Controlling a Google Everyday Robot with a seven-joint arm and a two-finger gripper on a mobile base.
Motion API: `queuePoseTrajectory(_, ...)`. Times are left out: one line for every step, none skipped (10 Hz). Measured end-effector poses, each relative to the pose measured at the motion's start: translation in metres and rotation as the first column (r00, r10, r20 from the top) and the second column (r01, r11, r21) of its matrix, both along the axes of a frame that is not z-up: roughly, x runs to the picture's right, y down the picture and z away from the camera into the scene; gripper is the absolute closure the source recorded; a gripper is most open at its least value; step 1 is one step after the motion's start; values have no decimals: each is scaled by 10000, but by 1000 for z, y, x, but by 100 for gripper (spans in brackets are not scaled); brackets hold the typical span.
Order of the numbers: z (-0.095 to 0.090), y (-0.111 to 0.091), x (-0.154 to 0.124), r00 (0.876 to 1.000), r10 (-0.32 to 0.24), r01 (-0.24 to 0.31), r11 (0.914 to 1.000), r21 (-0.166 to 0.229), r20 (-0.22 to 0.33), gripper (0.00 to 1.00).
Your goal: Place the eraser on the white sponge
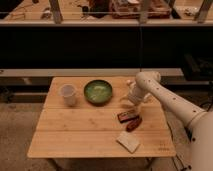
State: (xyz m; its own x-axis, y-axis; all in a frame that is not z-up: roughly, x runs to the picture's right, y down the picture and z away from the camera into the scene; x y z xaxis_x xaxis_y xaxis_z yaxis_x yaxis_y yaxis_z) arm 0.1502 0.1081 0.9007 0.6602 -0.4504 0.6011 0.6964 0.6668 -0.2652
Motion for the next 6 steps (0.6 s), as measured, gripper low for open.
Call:
queuePoseTrajectory(-1,0,2,10000,-7,7,10000,-21,-18,32)
queuePoseTrajectory(-1,0,2,10000,-8,8,10000,-20,-12,32)
queuePoseTrajectory(-2,0,2,10000,-8,8,10000,-14,-10,32)
queuePoseTrajectory(-2,0,2,10000,-4,4,10000,-13,-12,32)
queuePoseTrajectory(-2,0,2,10000,-6,6,10000,-11,-7,32)
queuePoseTrajectory(-2,0,2,10000,-5,5,10000,-12,-6,32)
